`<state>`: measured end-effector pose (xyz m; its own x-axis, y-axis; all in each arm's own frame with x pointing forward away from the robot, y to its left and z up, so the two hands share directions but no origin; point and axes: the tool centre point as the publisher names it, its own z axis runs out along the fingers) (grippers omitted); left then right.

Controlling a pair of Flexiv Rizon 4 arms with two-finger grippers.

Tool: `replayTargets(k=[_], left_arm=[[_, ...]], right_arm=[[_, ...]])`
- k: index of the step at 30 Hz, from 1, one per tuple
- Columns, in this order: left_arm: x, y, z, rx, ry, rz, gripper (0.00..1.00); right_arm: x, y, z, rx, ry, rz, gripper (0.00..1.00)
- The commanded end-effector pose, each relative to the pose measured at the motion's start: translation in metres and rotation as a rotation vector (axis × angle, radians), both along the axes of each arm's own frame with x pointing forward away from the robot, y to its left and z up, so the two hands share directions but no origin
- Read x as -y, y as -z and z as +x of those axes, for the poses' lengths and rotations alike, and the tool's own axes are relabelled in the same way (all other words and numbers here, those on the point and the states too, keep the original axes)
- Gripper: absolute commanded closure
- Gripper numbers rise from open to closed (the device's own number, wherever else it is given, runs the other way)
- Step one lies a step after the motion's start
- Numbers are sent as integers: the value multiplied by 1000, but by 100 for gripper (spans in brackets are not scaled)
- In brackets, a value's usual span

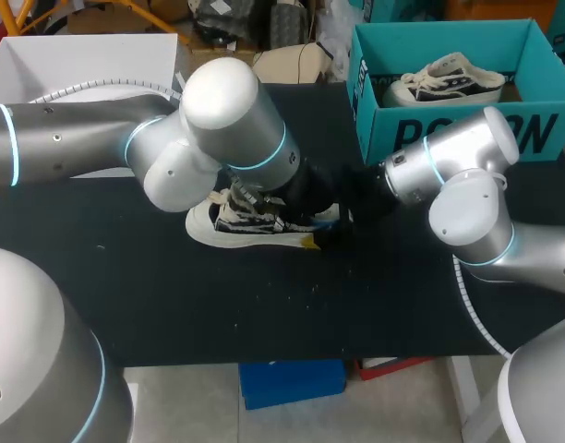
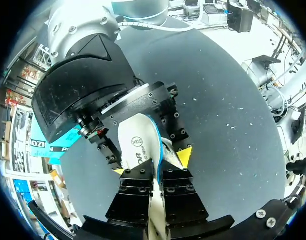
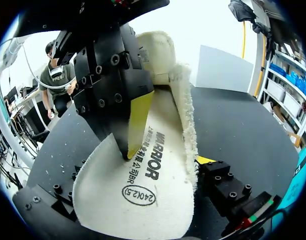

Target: Take the shoe out of the shoebox, open the shoe tongue, remove and reinsert the insole, then place the shoe into the shoebox

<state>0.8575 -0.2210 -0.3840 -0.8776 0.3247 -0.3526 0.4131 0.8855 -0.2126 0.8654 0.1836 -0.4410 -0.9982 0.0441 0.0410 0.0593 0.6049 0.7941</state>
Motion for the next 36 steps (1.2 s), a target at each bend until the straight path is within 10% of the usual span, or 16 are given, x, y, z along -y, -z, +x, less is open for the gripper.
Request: replayTargets(k=[1,22,36], left_arm=[[0,1,2,8,-6,-1,100],[-45,-24,-59,-57,131,-20,100],[-21,-112,-63,-142,174,-290,100]], right_arm=[[-2,3,-1,0,0,-1,100],[-2,3,-1,0,0,-1,100],[-2,3,-1,0,0,-1,100]])
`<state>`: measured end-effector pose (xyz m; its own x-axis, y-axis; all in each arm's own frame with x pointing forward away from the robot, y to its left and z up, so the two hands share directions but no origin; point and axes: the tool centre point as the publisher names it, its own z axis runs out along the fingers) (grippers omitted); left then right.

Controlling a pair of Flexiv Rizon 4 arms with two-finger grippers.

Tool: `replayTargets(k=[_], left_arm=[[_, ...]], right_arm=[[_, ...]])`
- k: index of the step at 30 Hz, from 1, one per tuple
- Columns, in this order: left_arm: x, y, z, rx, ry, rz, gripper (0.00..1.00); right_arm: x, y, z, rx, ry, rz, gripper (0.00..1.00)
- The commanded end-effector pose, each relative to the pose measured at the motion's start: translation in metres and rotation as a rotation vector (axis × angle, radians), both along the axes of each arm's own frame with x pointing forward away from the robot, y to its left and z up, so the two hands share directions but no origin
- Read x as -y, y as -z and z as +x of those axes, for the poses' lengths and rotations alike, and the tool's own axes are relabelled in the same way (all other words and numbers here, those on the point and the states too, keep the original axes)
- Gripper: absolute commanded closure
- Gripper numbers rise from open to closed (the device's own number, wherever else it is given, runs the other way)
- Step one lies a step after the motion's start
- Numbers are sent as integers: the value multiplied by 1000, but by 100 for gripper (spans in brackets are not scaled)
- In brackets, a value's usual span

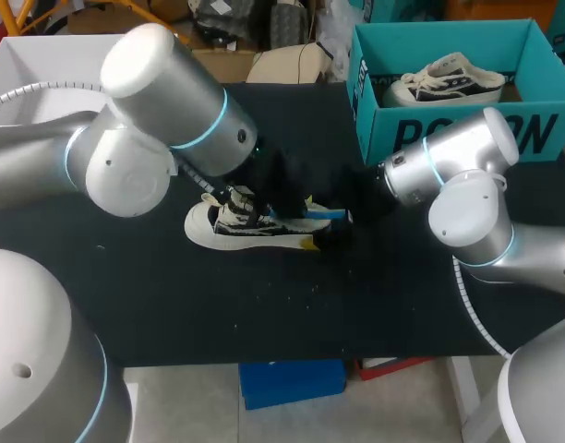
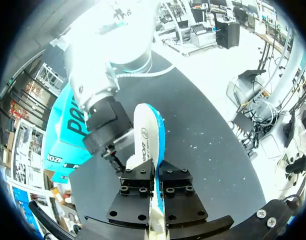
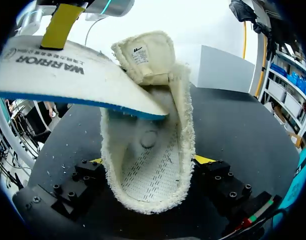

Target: Take the shoe out of the shoebox, open the shoe tongue, remove and reinsert the insole, then place the shoe into the shoebox

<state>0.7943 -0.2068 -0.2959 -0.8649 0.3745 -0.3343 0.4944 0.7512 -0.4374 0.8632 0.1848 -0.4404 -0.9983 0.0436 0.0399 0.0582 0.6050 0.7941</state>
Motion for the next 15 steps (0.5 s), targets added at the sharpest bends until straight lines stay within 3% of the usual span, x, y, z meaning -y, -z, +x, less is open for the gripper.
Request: replayTargets(k=[1,11,15], left_arm=[[-4,-31,-1,-50,36,-102,100],[4,-117,-4,-203,93,-437,100],[4,-123,-5,-209,113,-450,100]], right_arm=[[-1,3,1,-1,0,-1,100],[-1,3,1,-1,0,-1,100],[-1,3,1,-1,0,-1,100]])
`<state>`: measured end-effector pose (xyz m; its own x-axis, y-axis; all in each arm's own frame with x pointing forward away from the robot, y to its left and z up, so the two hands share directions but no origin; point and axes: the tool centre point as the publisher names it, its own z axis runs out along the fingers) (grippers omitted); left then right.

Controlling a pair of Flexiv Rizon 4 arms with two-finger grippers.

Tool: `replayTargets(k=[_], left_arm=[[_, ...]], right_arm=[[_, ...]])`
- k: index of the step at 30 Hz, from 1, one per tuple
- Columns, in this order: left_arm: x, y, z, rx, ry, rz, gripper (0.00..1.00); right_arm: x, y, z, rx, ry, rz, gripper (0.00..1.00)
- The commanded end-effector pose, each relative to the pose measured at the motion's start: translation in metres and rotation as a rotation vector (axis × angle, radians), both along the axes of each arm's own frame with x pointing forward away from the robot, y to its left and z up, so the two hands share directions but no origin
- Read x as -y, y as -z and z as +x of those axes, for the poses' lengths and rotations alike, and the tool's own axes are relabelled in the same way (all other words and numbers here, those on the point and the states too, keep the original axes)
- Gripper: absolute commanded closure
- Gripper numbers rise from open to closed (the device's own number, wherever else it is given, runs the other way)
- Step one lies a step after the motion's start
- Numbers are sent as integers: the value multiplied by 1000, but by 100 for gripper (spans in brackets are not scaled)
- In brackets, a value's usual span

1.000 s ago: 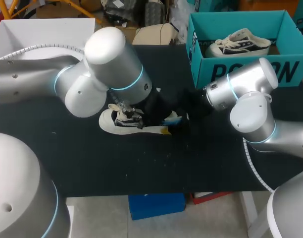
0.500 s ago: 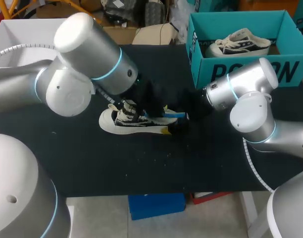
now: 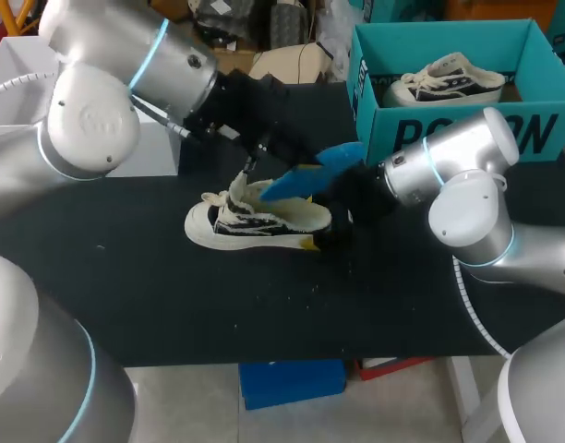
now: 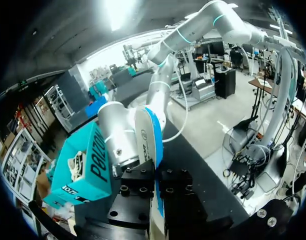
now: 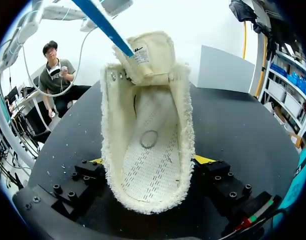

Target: Take the shoe out of the shoebox, open the shoe tongue, remove and reinsert the insole, then place the shoe into the shoebox

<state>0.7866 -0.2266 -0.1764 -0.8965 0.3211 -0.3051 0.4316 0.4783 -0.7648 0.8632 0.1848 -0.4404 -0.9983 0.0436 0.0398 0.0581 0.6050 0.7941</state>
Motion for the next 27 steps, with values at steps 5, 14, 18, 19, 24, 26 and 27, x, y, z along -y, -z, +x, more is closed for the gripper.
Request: replayTargets(k=[5,14,18,19,24,26,27], left_arm=[[-16,-3,3,-21,31,-67,100],[-20,-5,1,-82,11,-107,100],[-33,-23,-1,-278,-65,-209,100],[-35,-28,-2,-314,-69,-236,100],[-41,-48,-7,-464,-76,-294,100],[-41,-56,-10,-523,-61,-307,100],[-42,-62,-11,-560,-49,-329,100]], right_arm=[[-1,3,1,-1,0,-1,100],[-1,3,1,-1,0,-1,100],[-1,3,1,-1,0,-1,100],[-1,3,1,-1,0,-1,100],[-1,3,1,-1,0,-1,100],[-1,3,1,-1,0,-1,100],[-1,3,1,-1,0,-1,100]])
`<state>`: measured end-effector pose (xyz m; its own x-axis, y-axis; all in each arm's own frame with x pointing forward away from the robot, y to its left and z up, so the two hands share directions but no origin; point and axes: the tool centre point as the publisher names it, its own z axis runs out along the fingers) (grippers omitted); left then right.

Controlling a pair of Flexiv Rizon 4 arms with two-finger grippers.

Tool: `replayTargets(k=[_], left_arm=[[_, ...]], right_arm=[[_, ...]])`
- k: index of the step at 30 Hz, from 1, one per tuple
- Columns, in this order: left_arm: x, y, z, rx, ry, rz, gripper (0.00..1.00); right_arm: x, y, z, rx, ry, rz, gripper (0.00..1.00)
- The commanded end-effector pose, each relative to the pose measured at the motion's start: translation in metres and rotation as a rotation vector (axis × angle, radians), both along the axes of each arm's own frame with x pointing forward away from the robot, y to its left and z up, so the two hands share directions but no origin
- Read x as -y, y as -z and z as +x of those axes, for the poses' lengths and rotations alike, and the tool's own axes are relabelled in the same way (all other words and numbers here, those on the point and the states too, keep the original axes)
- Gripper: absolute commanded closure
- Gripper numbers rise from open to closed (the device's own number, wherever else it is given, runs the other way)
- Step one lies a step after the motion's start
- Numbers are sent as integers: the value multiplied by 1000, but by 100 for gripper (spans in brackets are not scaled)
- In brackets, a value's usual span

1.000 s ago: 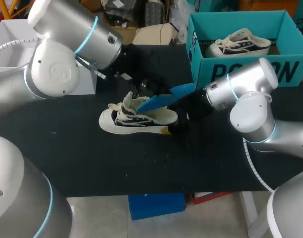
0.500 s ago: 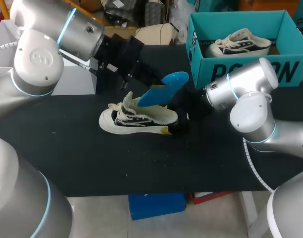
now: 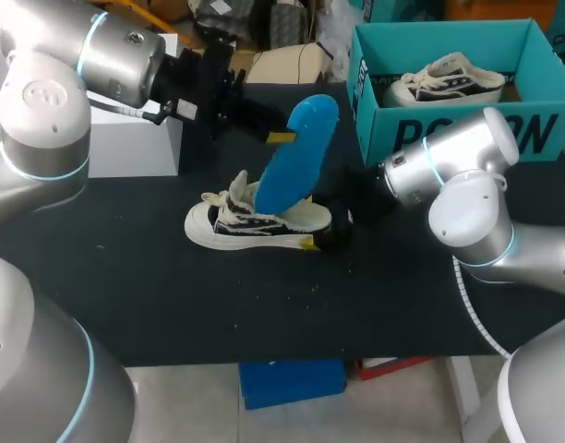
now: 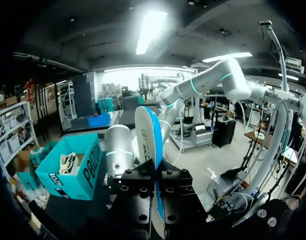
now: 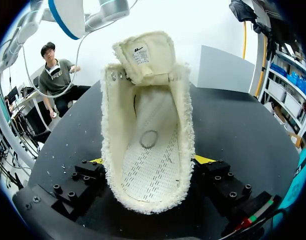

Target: Take the shoe out of the shoebox, open the shoe tongue, remove and reinsert the insole, then place the shoe into the shoebox

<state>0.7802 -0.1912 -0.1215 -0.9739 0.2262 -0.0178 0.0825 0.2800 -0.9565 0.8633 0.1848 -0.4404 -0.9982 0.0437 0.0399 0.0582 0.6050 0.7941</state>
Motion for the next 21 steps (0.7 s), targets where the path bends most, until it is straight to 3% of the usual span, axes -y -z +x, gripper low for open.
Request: replayTargets(k=[1,13,21], left_arm=[[-6,-11,-5,-209,16,-106,100],[-1,-61,-11,-437,45,-321,100],[-1,-61,-11,-437,45,-321,100]], right_arm=[[-1,3,1,-1,0,-1,100],[-1,3,1,-1,0,-1,100],[-1,3,1,-1,0,-1,100]])
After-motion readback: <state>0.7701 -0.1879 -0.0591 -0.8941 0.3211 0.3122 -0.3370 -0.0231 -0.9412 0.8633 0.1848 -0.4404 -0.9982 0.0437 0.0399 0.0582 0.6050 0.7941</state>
